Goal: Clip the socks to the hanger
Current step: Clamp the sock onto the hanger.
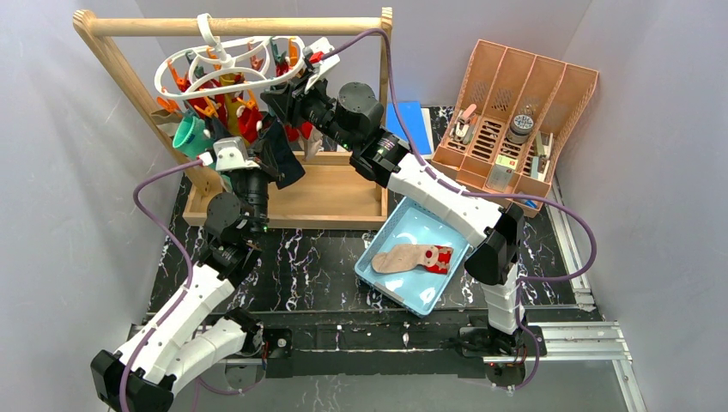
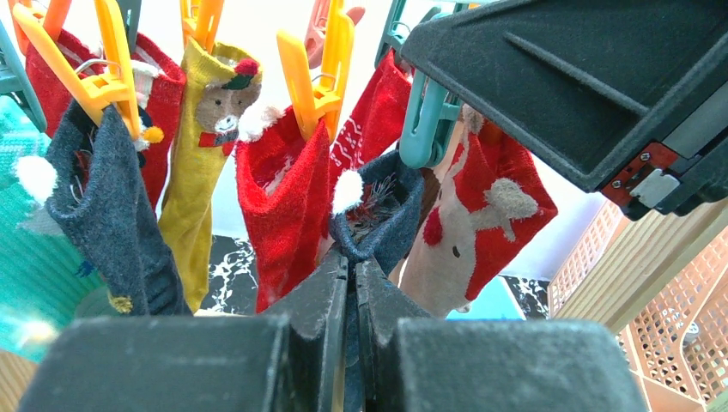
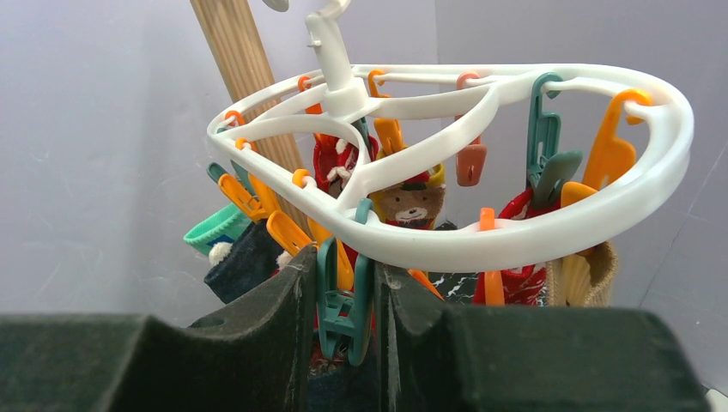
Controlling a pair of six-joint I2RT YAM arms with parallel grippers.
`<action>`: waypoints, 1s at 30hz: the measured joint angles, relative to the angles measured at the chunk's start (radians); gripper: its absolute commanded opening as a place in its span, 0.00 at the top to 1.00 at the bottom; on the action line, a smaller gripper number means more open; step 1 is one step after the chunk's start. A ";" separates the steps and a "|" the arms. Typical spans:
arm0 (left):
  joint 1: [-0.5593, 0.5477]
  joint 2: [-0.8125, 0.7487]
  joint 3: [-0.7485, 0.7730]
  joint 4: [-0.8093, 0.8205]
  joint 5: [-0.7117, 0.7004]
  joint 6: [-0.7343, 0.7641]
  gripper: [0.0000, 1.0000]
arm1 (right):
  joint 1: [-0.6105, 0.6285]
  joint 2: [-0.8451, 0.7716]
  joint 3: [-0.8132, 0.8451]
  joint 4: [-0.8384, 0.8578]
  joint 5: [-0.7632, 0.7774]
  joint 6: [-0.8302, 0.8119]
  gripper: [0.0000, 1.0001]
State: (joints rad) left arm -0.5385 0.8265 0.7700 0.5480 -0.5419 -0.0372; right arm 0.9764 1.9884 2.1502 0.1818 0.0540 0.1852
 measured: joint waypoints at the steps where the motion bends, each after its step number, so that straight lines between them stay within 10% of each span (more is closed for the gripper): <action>1: 0.000 0.000 0.000 0.000 0.000 0.000 1.00 | 0.000 0.000 0.000 0.000 0.000 0.000 0.99; 30: 0.000 -0.006 0.013 0.013 0.011 -0.011 1.00 | 0.000 0.000 0.000 -0.011 0.015 0.018 0.99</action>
State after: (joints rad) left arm -0.5385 0.8207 0.7826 0.5606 -0.5312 -0.0483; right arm 0.9764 1.9884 2.1506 0.1703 0.0689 0.2031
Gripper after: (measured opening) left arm 0.020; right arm 0.348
